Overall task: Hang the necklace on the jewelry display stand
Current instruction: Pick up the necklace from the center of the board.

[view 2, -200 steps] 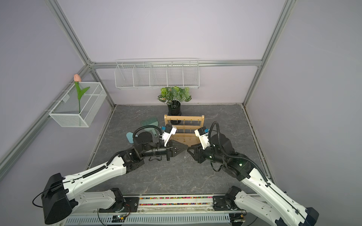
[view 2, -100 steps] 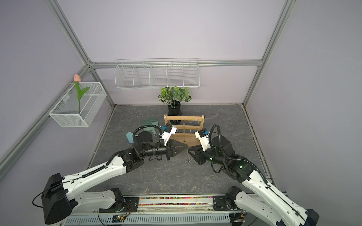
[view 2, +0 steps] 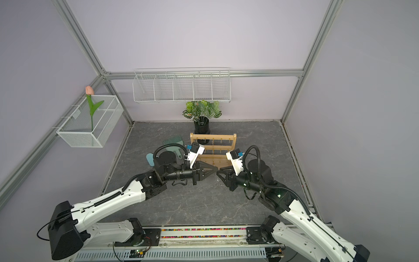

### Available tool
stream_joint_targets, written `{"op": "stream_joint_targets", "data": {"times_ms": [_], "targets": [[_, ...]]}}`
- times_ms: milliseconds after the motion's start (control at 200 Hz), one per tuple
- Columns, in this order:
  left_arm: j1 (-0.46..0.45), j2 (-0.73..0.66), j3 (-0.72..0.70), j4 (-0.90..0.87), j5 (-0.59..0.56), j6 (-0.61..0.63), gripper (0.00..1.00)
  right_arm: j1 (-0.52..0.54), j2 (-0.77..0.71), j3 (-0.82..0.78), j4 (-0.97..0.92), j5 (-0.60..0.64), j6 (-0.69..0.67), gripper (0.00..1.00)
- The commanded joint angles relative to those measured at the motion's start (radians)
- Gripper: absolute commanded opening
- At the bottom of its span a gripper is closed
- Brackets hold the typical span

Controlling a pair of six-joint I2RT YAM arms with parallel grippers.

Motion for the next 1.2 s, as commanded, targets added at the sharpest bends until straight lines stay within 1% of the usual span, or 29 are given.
{"op": "stream_joint_targets", "data": {"times_ms": [0, 305, 535, 660, 1195], "targets": [[0.0, 0.0, 0.039, -0.007, 0.015, 0.007, 0.01, -0.004, -0.005, -0.018, 0.046, -0.014, -0.038, 0.31], [-0.001, -0.001, 0.045, -0.007, 0.026, 0.005, 0.01, -0.009, -0.005, -0.04, 0.093, -0.041, -0.041, 0.28], [-0.001, 0.0, 0.048, -0.008, 0.03, 0.006, 0.01, -0.008, -0.001, -0.044, 0.107, -0.034, -0.038, 0.27], [-0.001, -0.001, 0.048, -0.009, 0.034, 0.006, 0.01, -0.01, 0.0, -0.045, 0.106, -0.029, -0.038, 0.24], [0.0, -0.001, 0.049, -0.005, 0.044, 0.006, 0.02, -0.011, 0.014, -0.055, 0.137, -0.034, -0.034, 0.24]]}}
